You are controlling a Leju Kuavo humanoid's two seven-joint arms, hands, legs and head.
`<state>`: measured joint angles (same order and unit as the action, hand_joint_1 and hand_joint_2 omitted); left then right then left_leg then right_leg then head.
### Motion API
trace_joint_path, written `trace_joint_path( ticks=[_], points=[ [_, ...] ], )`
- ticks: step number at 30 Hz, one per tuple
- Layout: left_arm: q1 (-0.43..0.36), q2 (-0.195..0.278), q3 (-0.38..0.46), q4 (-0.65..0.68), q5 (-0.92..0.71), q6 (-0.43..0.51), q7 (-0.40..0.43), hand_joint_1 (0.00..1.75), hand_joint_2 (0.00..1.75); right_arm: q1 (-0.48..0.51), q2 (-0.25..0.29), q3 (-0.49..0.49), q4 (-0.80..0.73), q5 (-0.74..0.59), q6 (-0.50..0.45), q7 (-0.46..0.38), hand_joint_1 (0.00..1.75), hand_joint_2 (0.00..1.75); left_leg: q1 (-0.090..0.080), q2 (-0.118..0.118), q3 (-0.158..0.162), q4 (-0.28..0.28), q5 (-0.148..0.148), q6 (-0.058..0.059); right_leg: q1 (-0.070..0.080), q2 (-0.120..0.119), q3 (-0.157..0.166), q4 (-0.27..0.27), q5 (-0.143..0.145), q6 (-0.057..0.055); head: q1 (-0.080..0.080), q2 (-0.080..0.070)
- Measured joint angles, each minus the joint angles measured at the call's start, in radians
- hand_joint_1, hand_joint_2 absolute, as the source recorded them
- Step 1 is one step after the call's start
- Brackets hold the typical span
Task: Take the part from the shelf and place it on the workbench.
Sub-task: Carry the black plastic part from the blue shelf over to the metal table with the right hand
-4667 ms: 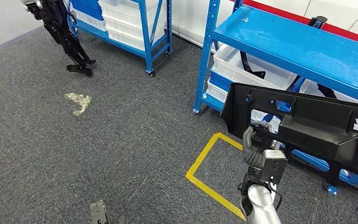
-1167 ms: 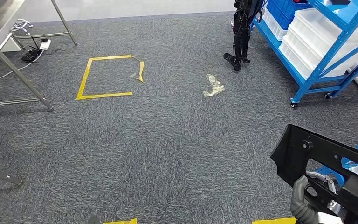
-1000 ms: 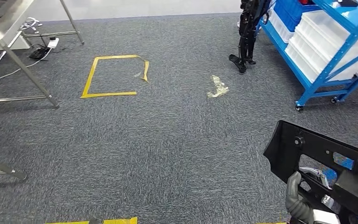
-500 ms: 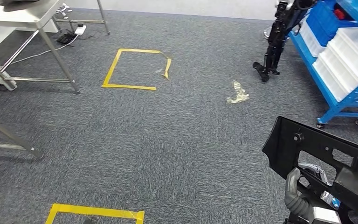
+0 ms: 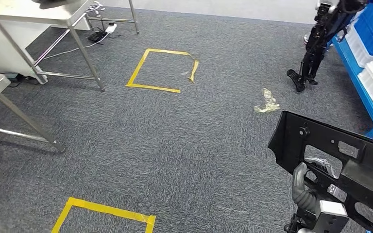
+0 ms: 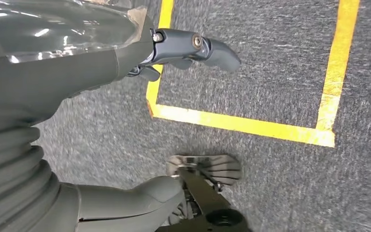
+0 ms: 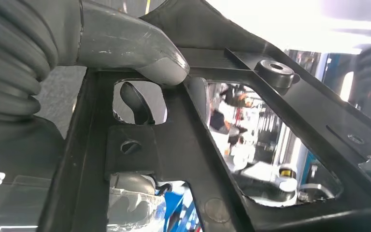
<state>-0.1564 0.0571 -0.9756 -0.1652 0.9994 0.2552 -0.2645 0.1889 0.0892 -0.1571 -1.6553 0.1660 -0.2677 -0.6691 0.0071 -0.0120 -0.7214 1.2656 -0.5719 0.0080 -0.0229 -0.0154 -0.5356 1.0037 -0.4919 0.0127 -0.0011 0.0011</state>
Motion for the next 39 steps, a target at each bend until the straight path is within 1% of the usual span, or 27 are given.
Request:
trace_joint_path(
  ticks=[1,2,3,5,7,9,10,11,12,14,16,17,18,20,21,22,25,27,28,30,31,32,33,34,36,38,39],
  points=[
    [0.001,0.0,0.003,0.0,0.001,0.0,-0.001,0.0,1.75,-0.004,0.0,0.004,0.003,0.0,0.0,0.0,1.75,1.75,0.001,0.003,-0.019,0.038,-0.007,-0.001,0.003,-0.01,0.0,0.0,-0.001,-0.001,0.0,0.0],
    [0.003,-0.001,0.005,0.0,0.001,0.0,-0.001,0.0,1.75,-0.008,0.0,0.008,0.006,0.0,0.0,0.001,1.75,1.75,0.002,0.005,-0.019,0.036,0.004,-0.001,0.004,-0.019,0.0,0.0,-0.001,-0.001,0.0,0.0],
    [0.004,-0.001,0.006,0.0,0.002,0.0,-0.002,0.0,1.75,-0.011,0.0,0.011,0.008,0.0,0.0,0.001,1.75,1.75,0.003,0.009,0.003,-0.006,0.032,0.0,0.005,-0.027,0.002,0.0,-0.002,-0.002,0.0,0.0],
    [0.004,0.0,0.009,0.0,0.002,0.0,-0.002,0.0,1.75,-0.017,0.0,0.017,0.011,0.0,0.0,0.001,1.75,1.75,0.001,0.035,0.078,-0.147,0.091,0.005,0.008,-0.041,0.005,0.001,-0.005,0.001,0.0,0.0],
    [0.002,-0.001,0.011,0.0,0.002,0.0,-0.003,0.0,1.75,-0.021,-0.001,0.02,0.012,0.0,0.0,0.001,1.75,1.75,-0.005,0.054,0.12,-0.229,0.113,0.012,0.016,-0.053,0.007,0.002,-0.009,0.009,0.002,0.0],
    [0.002,0.0,0.014,0.001,0.002,0.0,-0.004,0.0,1.75,-0.024,-0.002,0.024,0.013,0.0,0.0,0.001,1.75,1.75,-0.011,0.043,0.121,-0.24,0.113,0.022,0.019,-0.066,0.009,0.0,-0.011,0.018,0.004,0.0],
    [0.003,0.0,0.014,0.001,0.003,0.0,-0.004,0.0,1.75,-0.026,-0.002,0.025,0.014,0.001,0.001,0.001,1.75,1.75,-0.01,0.036,0.123,-0.244,0.115,0.028,0.017,-0.067,0.009,0.001,-0.013,0.023,0.003,0.0],
    [0.003,-0.001,0.015,0.001,0.006,0.001,-0.004,0.0,1.75,-0.027,-0.002,0.027,0.015,0.002,0.002,0.002,1.75,1.75,-0.008,0.028,0.126,-0.248,0.118,0.035,0.016,-0.056,0.006,0.011,-0.02,0.027,0.003,0.0],
    [0.003,-0.001,0.017,0.001,0.01,0.003,-0.007,0.0,1.75,-0.03,-0.003,0.029,0.015,0.005,0.004,0.002,1.75,1.75,-0.005,0.021,0.129,-0.253,0.122,0.041,0.015,-0.038,-0.007,0.039,-0.036,0.029,0.004,0.0],
    [0.004,-0.002,0.021,0.001,0.02,0.007,-0.017,0.0,1.75,-0.037,-0.006,0.032,0.021,0.012,0.008,0.007,1.75,1.75,-0.002,0.006,0.129,-0.256,0.125,0.048,0.012,0.0,-0.066,0.158,-0.089,0.025,0.006,0.0],
    [0.01,-0.004,0.029,0.002,0.031,0.01,-0.031,0.0,1.75,-0.048,-0.007,0.038,0.034,0.02,0.011,0.012,1.75,1.75,-0.003,-0.011,0.126,-0.256,0.126,0.05,0.011,0.008,-0.129,0.281,-0.129,0.026,0.006,0.0],
    [0.015,-0.006,0.033,0.002,0.037,0.01,-0.037,0.0,1.75,-0.054,-0.007,0.042,0.04,0.023,0.014,0.014,1.75,1.75,-0.003,-0.02,0.126,-0.255,0.127,0.05,0.01,0.009,-0.138,0.297,-0.128,0.031,0.006,0.0],
    [0.019,-0.007,0.037,0.002,0.044,0.011,-0.042,0.0,1.75,-0.061,-0.007,0.047,0.046,0.027,0.016,0.016,1.75,1.75,-0.002,-0.029,0.127,-0.255,0.127,0.049,0.009,0.01,-0.126,0.269,-0.109,0.039,0.006,0.0],
    [0.026,-0.009,0.047,0.003,0.06,0.012,-0.051,0.0,1.75,-0.081,-0.007,0.059,0.056,0.036,0.022,0.021,1.75,1.75,0.0,-0.049,0.128,-0.254,0.128,0.043,0.002,0.027,-0.058,0.125,-0.049,0.056,0.006,0.0],
    [0.028,-0.009,0.054,0.004,0.07,0.013,-0.056,0.0,1.75,-0.094,-0.007,0.067,0.063,0.041,0.025,0.025,1.75,1.75,-0.001,-0.057,0.128,-0.252,0.129,0.038,0.0,0.036,-0.027,0.06,-0.024,0.057,0.006,0.0],
    [0.03,-0.009,0.061,0.005,0.081,0.014,-0.062,0.0,1.75,-0.108,-0.006,0.076,0.072,0.047,0.03,0.028,1.75,1.75,-0.002,-0.063,0.125,-0.252,0.13,0.032,0.0,0.043,-0.008,0.019,-0.01,0.054,0.005,0.0],
    [0.043,-0.009,0.085,0.011,0.114,0.018,-0.081,0.0,1.75,-0.152,-0.001,0.11,0.101,0.067,0.039,0.037,1.75,1.75,-0.002,-0.074,0.117,-0.254,0.136,0.014,0.004,0.036,-0.004,0.006,0.002,0.029,0.004,0.0],
    [0.051,-0.009,0.102,0.015,0.138,0.019,-0.088,0.0,1.75,-0.184,0.007,0.135,0.119,0.079,0.041,0.045,1.75,1.75,0.0,-0.053,0.105,-0.23,0.119,0.006,0.0,0.025,-0.005,0.003,0.006,0.012,0.004,0.0],
    [0.052,-0.009,0.11,0.016,0.151,0.02,-0.09,0.0,1.75,-0.201,0.011,0.148,0.129,0.084,0.044,0.05,1.75,1.75,0.001,-0.035,0.084,-0.186,0.092,0.002,-0.001,0.018,-0.005,0.002,0.007,0.004,0.003,0.0],
    [0.052,-0.011,0.127,0.018,0.173,0.024,-0.084,0.0,1.75,-0.23,0.018,0.176,0.155,0.094,0.049,0.068,1.75,1.75,0.001,-0.005,0.019,-0.049,0.026,-0.003,0.006,0.001,-0.006,0.002,0.007,-0.007,0.001,0.0],
    [0.053,-0.014,0.135,0.019,0.183,0.03,-0.078,0.0,1.75,-0.243,0.019,0.19,0.172,0.1,0.051,0.079,1.75,1.75,0.002,0.0,-0.011,0.012,0.004,-0.004,0.009,-0.008,-0.007,0.002,0.006,-0.009,0.002,0.0],
    [0.056,-0.018,0.141,0.02,0.193,0.038,-0.073,0.0,1.75,-0.253,0.02,0.202,0.187,0.106,0.052,0.09,1.75,1.75,0.002,0.002,-0.025,0.041,0.001,-0.004,0.011,-0.017,-0.007,0.002,0.006,-0.011,0.002,0.0],
    [0.058,-0.023,0.148,0.022,0.202,0.047,-0.069,0.0,1.75,-0.262,0.022,0.215,0.201,0.11,0.052,0.096,1.75,1.75,0.002,0.005,-0.019,0.027,0.017,-0.002,0.013,-0.026,-0.007,0.002,0.005,-0.012,0.002,0.0],
    [0.061,-0.027,0.154,0.023,0.21,0.055,-0.068,0.0,1.75,-0.27,0.025,0.227,0.212,0.114,0.052,0.1,1.75,1.75,0.001,0.011,0.009,-0.027,0.047,0.001,0.015,-0.035,-0.006,0.003,0.005,-0.013,0.002,0.0],
    [0.062,-0.032,0.165,0.025,0.224,0.064,-0.068,0.0,1.75,-0.284,0.032,0.253,0.222,0.121,0.053,0.112,1.75,1.75,-0.005,0.049,0.086,-0.172,0.104,0.013,0.02,-0.05,-0.004,0.003,0.002,-0.011,0.002,0.0],
    [0.059,-0.03,0.173,0.026,0.235,0.053,-0.066,0.0,1.75,-0.297,0.035,0.279,0.224,0.129,0.054,0.134,1.75,1.75,-0.014,0.072,0.12,-0.243,0.119,0.022,0.027,-0.064,-0.004,0.004,-0.001,-0.006,0.002,0.0],
    [0.058,-0.026,0.177,0.027,0.239,0.043,-0.063,0.0,1.75,-0.3,0.036,0.291,0.223,0.132,0.055,0.147,1.75,1.75,-0.018,0.068,0.119,-0.246,0.118,0.024,0.03,-0.071,-0.004,0.003,-0.003,-0.003,0.003,0.0]
  ],
)
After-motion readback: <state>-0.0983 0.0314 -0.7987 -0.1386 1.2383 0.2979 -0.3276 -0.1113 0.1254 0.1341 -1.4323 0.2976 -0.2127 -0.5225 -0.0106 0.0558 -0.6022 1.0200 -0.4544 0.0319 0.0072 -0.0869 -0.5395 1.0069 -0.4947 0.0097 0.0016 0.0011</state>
